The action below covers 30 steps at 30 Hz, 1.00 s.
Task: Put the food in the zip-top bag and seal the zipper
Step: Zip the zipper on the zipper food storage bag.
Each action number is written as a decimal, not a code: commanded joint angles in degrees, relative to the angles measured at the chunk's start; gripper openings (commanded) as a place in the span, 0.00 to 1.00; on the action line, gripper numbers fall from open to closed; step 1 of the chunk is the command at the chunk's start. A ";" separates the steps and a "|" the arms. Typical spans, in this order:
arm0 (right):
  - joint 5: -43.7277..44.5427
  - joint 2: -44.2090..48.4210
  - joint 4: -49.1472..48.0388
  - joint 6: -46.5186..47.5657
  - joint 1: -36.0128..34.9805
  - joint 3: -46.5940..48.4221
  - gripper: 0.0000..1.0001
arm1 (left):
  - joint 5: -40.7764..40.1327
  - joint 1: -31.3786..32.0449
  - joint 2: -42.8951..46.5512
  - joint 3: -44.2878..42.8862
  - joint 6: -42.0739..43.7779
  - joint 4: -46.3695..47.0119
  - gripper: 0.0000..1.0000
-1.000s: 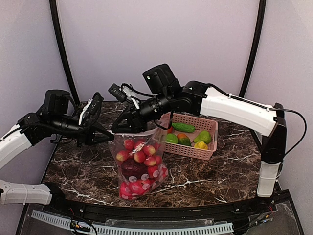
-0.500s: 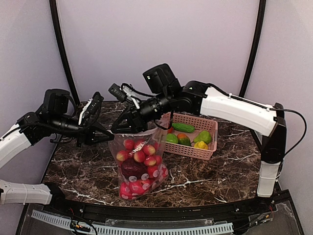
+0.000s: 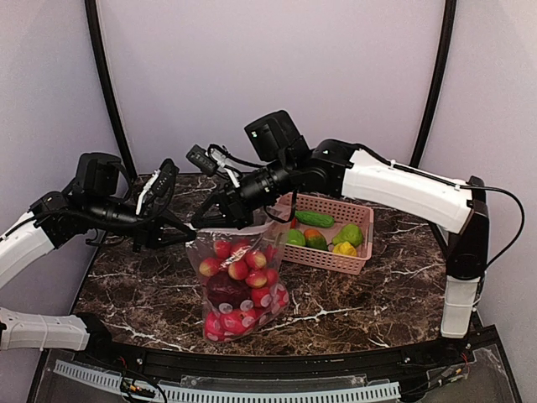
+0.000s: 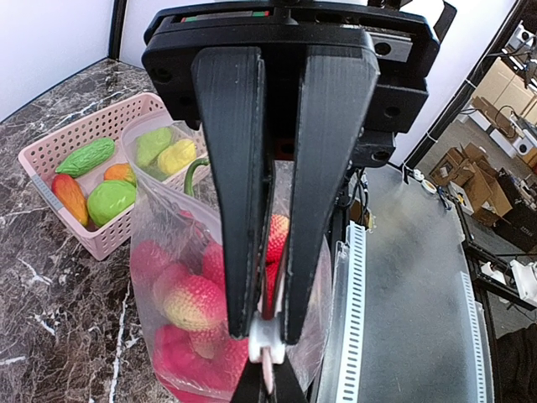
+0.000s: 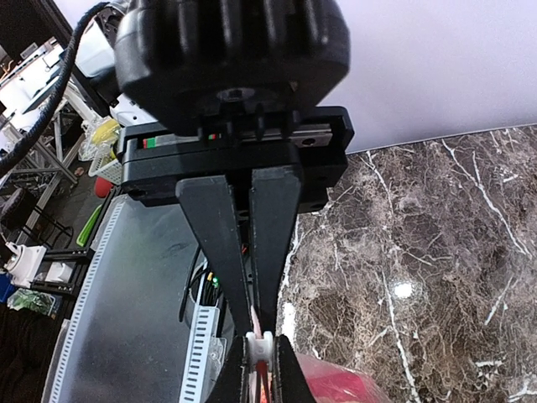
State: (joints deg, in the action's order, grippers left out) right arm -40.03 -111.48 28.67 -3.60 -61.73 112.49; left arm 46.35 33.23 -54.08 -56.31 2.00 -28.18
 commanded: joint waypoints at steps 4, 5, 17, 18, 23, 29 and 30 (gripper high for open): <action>2.98 2.40 -1.77 1.05 0.21 -2.95 0.00 | -6.09 0.08 1.72 -1.57 1.27 -0.44 0.01; 3.62 3.16 -1.99 1.23 0.29 -3.44 0.00 | -7.10 0.08 1.84 -1.50 1.15 -0.42 0.01; 12.34 9.17 -1.64 3.24 0.85 -9.12 0.00 | -14.31 -0.01 4.57 -1.12 1.38 -0.55 0.01; 12.87 9.69 -1.60 3.22 1.02 -9.79 0.00 | -15.09 -0.01 4.58 -1.04 1.32 -0.60 0.01; 15.78 12.79 -1.09 3.22 2.05 -13.57 0.00 | -18.59 -0.02 5.66 -0.34 0.68 -0.12 0.01; 18.75 16.98 -0.41 3.13 2.93 -17.88 0.00 | -22.09 -0.10 6.35 0.17 -0.22 0.58 0.01; 19.22 17.59 -0.18 3.11 3.08 -18.49 0.00 | -22.77 -0.10 6.31 0.21 -0.35 0.59 0.01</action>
State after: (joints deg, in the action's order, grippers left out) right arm -24.91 -98.54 25.06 -0.86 -60.51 96.49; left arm 29.17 33.74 -49.71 -56.29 2.44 -27.99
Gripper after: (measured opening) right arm 0.054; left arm 0.009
